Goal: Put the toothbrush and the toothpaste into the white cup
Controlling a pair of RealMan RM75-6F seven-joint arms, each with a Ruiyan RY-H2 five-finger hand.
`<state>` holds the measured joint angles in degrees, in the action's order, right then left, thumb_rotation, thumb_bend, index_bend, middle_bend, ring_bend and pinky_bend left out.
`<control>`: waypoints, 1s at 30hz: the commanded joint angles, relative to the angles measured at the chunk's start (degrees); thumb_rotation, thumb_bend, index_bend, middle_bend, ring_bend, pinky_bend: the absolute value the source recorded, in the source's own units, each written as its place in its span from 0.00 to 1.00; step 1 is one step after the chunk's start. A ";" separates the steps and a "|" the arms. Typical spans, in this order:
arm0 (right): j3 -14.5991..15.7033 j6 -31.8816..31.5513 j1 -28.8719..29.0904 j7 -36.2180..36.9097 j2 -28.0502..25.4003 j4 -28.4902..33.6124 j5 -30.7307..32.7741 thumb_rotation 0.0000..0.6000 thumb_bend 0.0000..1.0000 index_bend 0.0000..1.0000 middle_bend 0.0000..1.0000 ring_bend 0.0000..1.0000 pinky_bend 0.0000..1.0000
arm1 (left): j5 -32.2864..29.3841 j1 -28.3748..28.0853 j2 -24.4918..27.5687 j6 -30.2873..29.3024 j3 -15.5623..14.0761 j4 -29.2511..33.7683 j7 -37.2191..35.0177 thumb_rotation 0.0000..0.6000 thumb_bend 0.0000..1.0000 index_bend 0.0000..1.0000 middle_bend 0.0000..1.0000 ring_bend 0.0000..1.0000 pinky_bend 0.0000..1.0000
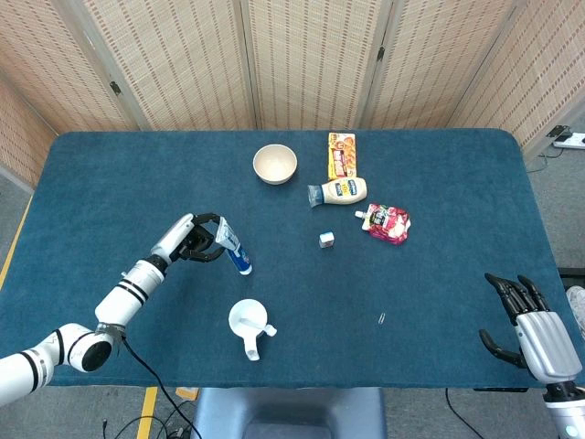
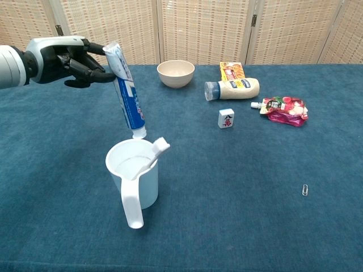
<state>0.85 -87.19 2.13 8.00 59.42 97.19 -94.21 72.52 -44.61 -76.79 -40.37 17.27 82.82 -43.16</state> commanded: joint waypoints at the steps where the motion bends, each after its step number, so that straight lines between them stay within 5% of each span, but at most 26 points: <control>1: 0.06 -0.02 -0.06 -0.16 -0.04 0.16 0.01 1.00 0.25 0.06 0.15 0.15 0.08 | 7.70 1.90 4.06 -0.70 0.75 3.62 -12.88 1.00 0.41 0.64 0.96 0.89 0.98; 11: 0.03 0.06 0.03 -0.93 -0.18 0.86 0.00 1.00 0.25 0.06 0.15 0.15 0.08 | 20.98 2.78 10.48 -10.35 -3.19 8.06 -29.10 1.00 0.41 0.64 0.96 0.89 0.98; 30: -0.02 0.49 0.38 -1.79 -0.09 1.46 0.04 1.00 0.25 0.06 0.15 0.15 0.08 | 29.53 0.73 12.26 -19.12 -12.21 12.15 -31.98 1.00 0.41 0.64 0.96 0.89 0.98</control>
<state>0.82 -86.70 2.52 6.21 59.34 98.65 -94.18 101.92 -43.65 -64.29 -59.41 5.30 94.90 -75.33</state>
